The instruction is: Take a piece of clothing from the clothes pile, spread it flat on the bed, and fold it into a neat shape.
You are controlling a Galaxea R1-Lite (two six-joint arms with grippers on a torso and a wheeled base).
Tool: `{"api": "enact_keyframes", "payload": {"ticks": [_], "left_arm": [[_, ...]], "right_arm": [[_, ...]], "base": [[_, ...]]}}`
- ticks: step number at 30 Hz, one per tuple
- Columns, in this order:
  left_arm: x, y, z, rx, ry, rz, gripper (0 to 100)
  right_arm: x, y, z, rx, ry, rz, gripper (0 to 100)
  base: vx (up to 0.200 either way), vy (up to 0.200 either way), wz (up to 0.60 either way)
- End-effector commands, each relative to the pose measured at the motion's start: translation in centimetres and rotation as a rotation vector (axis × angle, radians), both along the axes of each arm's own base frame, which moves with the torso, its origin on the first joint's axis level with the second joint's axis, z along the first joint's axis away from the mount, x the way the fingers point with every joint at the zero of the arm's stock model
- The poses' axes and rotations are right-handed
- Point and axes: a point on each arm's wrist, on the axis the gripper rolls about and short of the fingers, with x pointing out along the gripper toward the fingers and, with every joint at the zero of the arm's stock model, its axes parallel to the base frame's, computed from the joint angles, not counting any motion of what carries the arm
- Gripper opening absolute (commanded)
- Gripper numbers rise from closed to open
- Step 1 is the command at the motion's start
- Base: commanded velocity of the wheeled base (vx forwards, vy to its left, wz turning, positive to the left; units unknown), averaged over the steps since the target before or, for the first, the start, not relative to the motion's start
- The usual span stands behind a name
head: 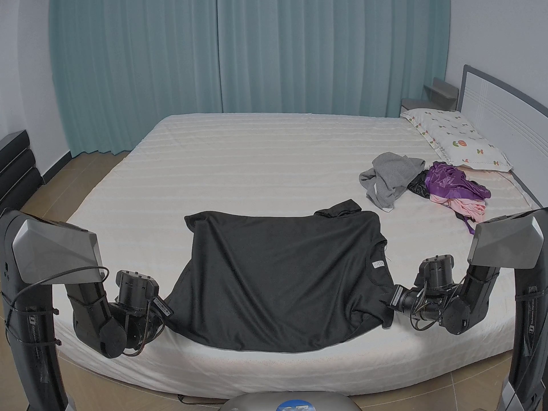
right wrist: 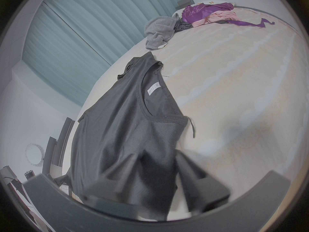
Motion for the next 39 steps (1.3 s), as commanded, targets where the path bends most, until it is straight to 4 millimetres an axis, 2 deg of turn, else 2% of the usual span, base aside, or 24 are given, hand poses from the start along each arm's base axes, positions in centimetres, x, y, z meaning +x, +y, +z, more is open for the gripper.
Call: {"api": "enact_keyframes", "payload": {"ticks": [1, 14, 23, 24, 27, 30, 33, 36, 39], "left_arm": [[0.1, 0.2, 0.2, -0.002, -0.010, 0.007, 0], [0.9, 0.7, 0.2, -0.006, -0.053, 0.043, 0], [0.9, 0.7, -0.3, -0.004, -0.039, 0.044, 0], [0.9, 0.7, -0.3, -0.004, -0.039, 0.044, 0], [1.0, 0.7, -0.3, -0.007, -0.043, 0.046, 0], [1.0, 0.7, -0.4, -0.009, -0.040, 0.046, 0], [1.1, 0.7, -0.5, -0.011, -0.038, 0.046, 0], [1.0, 0.7, -0.5, -0.011, -0.036, 0.045, 0], [1.0, 0.7, -0.5, -0.012, -0.038, 0.045, 0]], "right_arm": [[1.1, 0.1, 0.4, 0.007, -0.034, -0.003, 0], [7.8, -1.0, 3.2, 0.027, -0.139, -0.067, 0], [10.4, -0.4, 1.2, 0.020, -0.113, -0.060, 0], [10.7, -0.3, 1.2, 0.021, -0.121, -0.060, 100], [12.0, -0.3, 1.1, 0.031, -0.154, -0.067, 100], [12.3, -0.5, 0.8, 0.031, -0.156, -0.070, 100], [12.2, -1.0, 2.0, 0.042, -0.177, -0.073, 100], [11.5, -1.2, 3.4, 0.047, -0.186, -0.067, 100], [9.5, -1.9, 4.2, 0.055, -0.156, -0.031, 100]], "base": [[0.000, 0.000, 0.00], [0.000, 0.000, 0.00], [0.000, 0.000, 0.00], [0.000, 0.000, 0.00], [0.000, 0.000, 0.00], [0.000, 0.000, 0.00], [0.000, 0.000, 0.00], [0.000, 0.000, 0.00], [0.000, 0.000, 0.00]]}}
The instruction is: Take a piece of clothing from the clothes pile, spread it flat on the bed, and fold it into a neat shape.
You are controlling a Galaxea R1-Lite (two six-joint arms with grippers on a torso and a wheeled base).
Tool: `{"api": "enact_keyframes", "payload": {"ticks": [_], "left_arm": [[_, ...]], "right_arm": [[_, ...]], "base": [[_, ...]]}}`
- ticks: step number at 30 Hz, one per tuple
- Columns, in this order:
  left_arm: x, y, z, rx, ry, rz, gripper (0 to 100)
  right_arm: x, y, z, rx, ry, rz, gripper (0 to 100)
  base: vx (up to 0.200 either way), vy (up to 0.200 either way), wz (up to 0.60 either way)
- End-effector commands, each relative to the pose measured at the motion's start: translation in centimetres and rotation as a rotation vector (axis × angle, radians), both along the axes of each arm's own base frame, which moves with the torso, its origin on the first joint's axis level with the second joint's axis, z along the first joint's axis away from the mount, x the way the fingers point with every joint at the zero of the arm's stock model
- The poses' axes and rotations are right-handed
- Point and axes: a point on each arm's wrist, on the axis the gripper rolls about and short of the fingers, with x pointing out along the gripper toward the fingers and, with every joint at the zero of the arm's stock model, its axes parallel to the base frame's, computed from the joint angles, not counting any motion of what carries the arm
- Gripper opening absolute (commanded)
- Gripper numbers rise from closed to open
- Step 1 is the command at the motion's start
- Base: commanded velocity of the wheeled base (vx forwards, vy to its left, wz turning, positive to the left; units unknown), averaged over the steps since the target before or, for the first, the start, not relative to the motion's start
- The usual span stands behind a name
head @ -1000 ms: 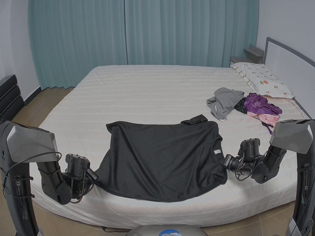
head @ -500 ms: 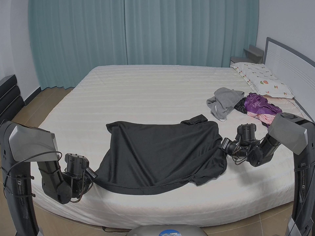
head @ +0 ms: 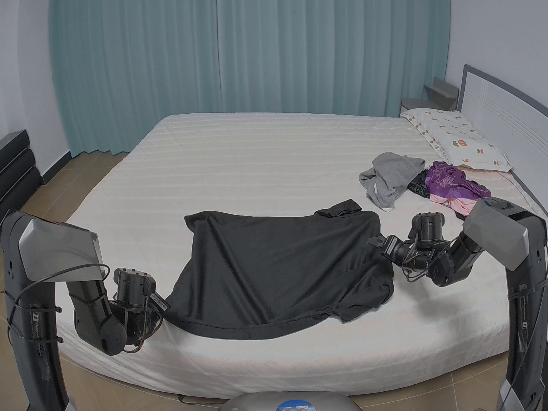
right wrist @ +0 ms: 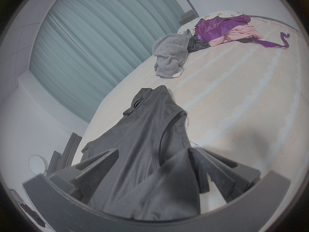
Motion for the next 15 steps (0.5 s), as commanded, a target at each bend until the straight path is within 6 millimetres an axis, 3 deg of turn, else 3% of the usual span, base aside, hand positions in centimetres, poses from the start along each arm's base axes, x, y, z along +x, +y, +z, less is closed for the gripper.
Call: {"api": "enact_keyframes", "payload": {"ticks": [1, 4, 6, 9, 15], "left_arm": [[0.0, 0.0, -0.1, 0.000, 0.002, 0.000, 0], [0.0, 0.0, -0.1, 0.000, 0.004, 0.000, 0], [-0.1, 0.0, -0.1, -0.001, 0.005, -0.001, 0], [-0.1, 0.0, -0.1, -0.001, 0.005, -0.001, 0], [-0.1, 0.0, -0.2, -0.001, 0.009, -0.002, 0]], "right_arm": [[-2.5, -1.0, 2.1, -0.001, 0.013, 0.036, 100], [-3.7, -1.5, 1.9, -0.022, 0.029, 0.056, 100], [-6.1, -1.8, 1.1, -0.049, 0.050, 0.124, 100], [-8.0, -1.9, 0.1, -0.057, 0.047, 0.180, 100], [-8.6, -1.2, -1.6, -0.072, 0.052, 0.224, 100]], "base": [[0.000, 0.000, 0.00], [0.000, 0.000, 0.00], [0.000, 0.000, 0.00], [0.000, 0.000, 0.00], [0.000, 0.000, 0.00]]}}
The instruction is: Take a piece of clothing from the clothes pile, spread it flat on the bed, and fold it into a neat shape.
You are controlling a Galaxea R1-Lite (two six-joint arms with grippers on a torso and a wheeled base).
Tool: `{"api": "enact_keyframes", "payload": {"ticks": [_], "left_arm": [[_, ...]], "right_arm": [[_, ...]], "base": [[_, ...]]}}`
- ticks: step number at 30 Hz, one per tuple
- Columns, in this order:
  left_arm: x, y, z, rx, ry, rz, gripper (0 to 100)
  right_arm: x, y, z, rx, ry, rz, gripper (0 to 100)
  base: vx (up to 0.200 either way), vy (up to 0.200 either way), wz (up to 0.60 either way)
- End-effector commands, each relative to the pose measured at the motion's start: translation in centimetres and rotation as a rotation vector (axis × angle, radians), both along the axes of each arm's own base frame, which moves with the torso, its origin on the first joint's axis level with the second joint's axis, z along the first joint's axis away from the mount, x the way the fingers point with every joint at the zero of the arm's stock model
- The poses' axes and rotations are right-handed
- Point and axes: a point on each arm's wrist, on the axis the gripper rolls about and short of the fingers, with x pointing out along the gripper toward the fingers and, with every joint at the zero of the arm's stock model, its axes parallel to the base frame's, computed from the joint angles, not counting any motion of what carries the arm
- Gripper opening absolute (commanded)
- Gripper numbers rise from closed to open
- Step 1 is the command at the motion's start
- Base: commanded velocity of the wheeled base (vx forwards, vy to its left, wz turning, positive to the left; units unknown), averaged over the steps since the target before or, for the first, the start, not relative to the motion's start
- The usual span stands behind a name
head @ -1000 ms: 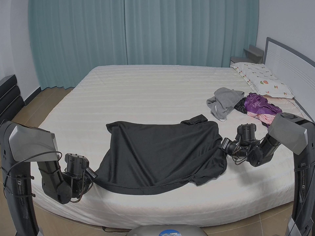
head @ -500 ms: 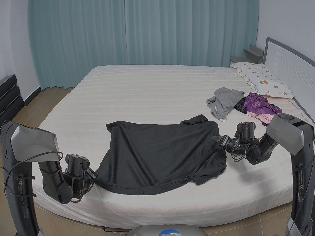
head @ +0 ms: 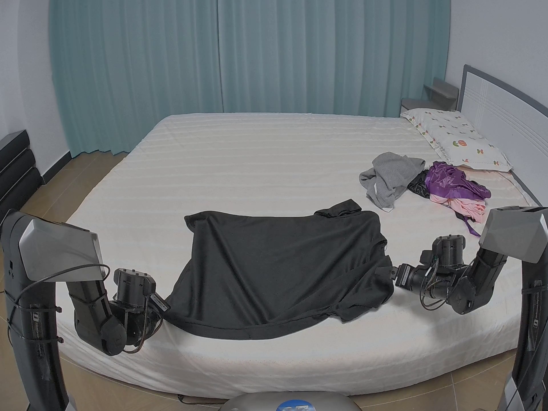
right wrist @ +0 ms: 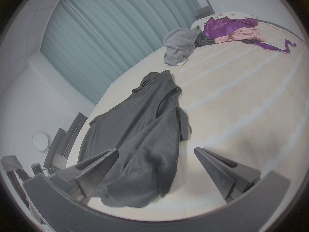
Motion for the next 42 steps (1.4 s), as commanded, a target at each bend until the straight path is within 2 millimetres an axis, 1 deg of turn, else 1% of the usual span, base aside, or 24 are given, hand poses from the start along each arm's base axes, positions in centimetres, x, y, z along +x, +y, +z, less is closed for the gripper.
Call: {"api": "enact_keyframes", "payload": {"ticks": [1, 4, 5, 6, 8, 9, 12, 14, 15, 17, 19, 20, 21, 23, 24, 27, 30, 32, 33, 37, 40, 42], "left_arm": [[-0.1, 0.0, -0.1, 0.000, 0.004, -0.001, 0], [0.0, 0.0, -0.1, 0.000, 0.004, -0.001, 0], [0.0, 0.0, -0.1, 0.000, 0.004, -0.001, 0], [0.0, 0.0, -0.1, 0.000, 0.003, -0.001, 0], [0.0, 0.0, -0.1, 0.000, 0.004, -0.001, 0], [0.0, 0.0, -0.1, 0.000, 0.004, -0.001, 0], [0.1, 0.0, -0.1, -0.001, 0.001, 0.001, 0], [0.1, 0.0, -0.2, 0.003, 0.004, 0.002, 0], [0.2, 0.2, -0.5, 0.013, 0.008, 0.005, 0], [0.5, 0.2, -0.7, 0.012, 0.000, 0.010, 0], [0.6, 0.2, -0.6, 0.011, -0.003, 0.010, 0], [0.6, 0.2, -0.7, 0.009, -0.010, 0.011, 0], [0.6, 0.2, -0.7, 0.010, -0.011, 0.010, 0], [0.7, 0.2, -0.6, 0.008, -0.016, 0.011, 0], [0.7, 0.2, -0.6, 0.008, -0.016, 0.011, 0], [0.8, 0.2, -0.8, 0.008, -0.016, 0.011, 0], [0.9, 0.2, -0.8, 0.007, -0.016, 0.012, 0], [0.9, 0.2, -1.0, 0.007, -0.013, 0.012, 0], [0.9, 0.2, -1.0, 0.007, -0.013, 0.012, 0], [1.0, 0.1, -1.2, 0.008, -0.010, 0.011, 0], [1.0, 0.1, -1.2, 0.006, -0.009, 0.013, 0], [0.9, 0.2, -1.2, 0.006, -0.007, 0.015, 0]], "right_arm": [[-1.1, 0.6, -1.3, -0.012, 0.041, 0.045, 100], [-0.2, 1.1, -1.5, -0.014, 0.030, 0.052, 100], [-0.2, 1.1, -1.5, -0.014, 0.030, 0.052, 100], [0.4, 1.3, -1.7, -0.013, 0.029, 0.052, 0], [1.1, 1.3, -1.7, -0.012, 0.025, 0.050, 0], [1.1, 1.3, -1.7, -0.012, 0.025, 0.050, 0], [2.9, 1.4, -0.6, 0.008, -0.034, 0.037, 0], [3.5, 1.3, -0.3, 0.011, -0.050, 0.033, 0], [4.4, 1.3, -0.2, 0.011, -0.062, 0.025, 0], [5.5, 1.3, -0.5, 0.009, -0.060, 0.003, 0], [5.7, 1.3, -0.5, 0.010, -0.061, -0.003, 0], [6.8, 1.5, -0.3, 0.017, -0.085, -0.031, 0], [7.2, 1.7, -0.4, 0.016, -0.091, -0.036, 0], [7.9, 2.1, -0.9, 0.008, -0.090, -0.041, 0], [7.9, 2.1, -0.9, 0.008, -0.090, -0.041, 0], [9.4, 2.7, -1.3, -0.016, -0.084, -0.070, 0], [10.5, 2.7, -1.6, -0.025, -0.102, -0.104, 0], [10.8, 2.8, -1.9, -0.020, -0.103, -0.122, 0], [10.9, 2.9, -2.0, -0.017, -0.104, -0.124, 100], [11.1, 2.9, -2.0, -0.012, -0.110, -0.130, 100], [11.0, 2.5, -1.4, -0.009, -0.113, -0.137, 100], [10.8, 2.3, -0.6, -0.002, -0.121, -0.143, 100]], "base": [[0.000, 0.000, 0.00], [0.000, 0.000, 0.00], [0.000, 0.000, 0.00], [0.000, 0.000, 0.00], [0.000, 0.000, 0.00], [0.000, 0.000, 0.00], [0.000, 0.000, 0.00], [0.000, 0.000, 0.00], [0.000, 0.000, 0.00], [0.000, 0.000, 0.00], [0.000, 0.000, 0.00], [0.000, 0.000, 0.00], [0.000, 0.000, 0.00], [0.000, 0.000, 0.00], [0.000, 0.000, 0.00], [0.000, 0.000, 0.00], [0.000, 0.000, 0.00], [0.000, 0.000, 0.00], [0.000, 0.000, 0.00], [0.000, 0.000, 0.00], [0.000, 0.000, 0.00], [0.000, 0.000, 0.00]]}}
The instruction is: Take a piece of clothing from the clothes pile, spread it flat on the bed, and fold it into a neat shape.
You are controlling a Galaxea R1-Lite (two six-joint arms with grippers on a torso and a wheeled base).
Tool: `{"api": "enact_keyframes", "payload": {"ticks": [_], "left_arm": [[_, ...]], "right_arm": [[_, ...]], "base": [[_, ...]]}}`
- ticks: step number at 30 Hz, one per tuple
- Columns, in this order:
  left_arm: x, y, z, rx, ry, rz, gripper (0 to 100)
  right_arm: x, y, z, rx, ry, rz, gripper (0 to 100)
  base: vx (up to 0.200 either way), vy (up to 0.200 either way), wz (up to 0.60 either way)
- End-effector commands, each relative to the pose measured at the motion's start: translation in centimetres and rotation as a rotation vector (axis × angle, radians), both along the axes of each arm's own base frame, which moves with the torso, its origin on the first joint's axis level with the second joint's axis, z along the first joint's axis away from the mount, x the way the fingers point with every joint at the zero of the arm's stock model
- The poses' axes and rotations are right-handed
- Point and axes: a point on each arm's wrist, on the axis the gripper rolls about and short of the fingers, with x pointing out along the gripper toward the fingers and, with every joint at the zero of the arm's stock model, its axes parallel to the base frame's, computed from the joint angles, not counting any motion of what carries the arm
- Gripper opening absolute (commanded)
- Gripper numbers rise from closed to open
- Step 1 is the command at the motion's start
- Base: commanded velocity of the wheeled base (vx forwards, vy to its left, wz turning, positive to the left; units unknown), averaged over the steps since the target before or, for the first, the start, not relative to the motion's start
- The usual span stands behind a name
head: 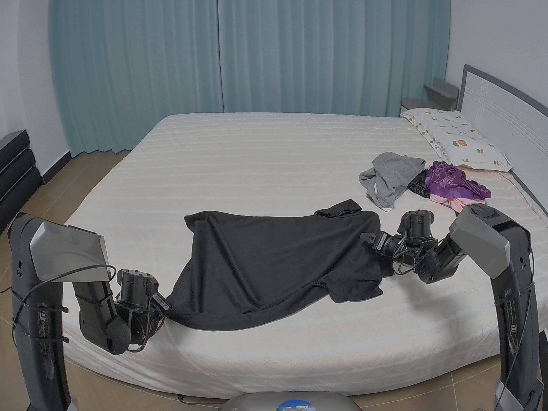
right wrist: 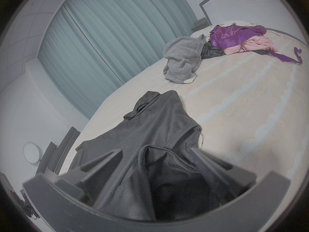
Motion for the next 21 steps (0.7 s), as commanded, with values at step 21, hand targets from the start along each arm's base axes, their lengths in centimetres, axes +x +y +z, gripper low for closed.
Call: {"api": "enact_keyframes", "payload": {"ticks": [21], "left_arm": [[-0.5, -0.1, -0.2, 0.002, 0.020, -0.007, 0]], "right_arm": [[-11.5, -2.0, 0.6, -0.030, 0.190, 0.234, 100]], "base": [[0.000, 0.000, 0.00]]}}
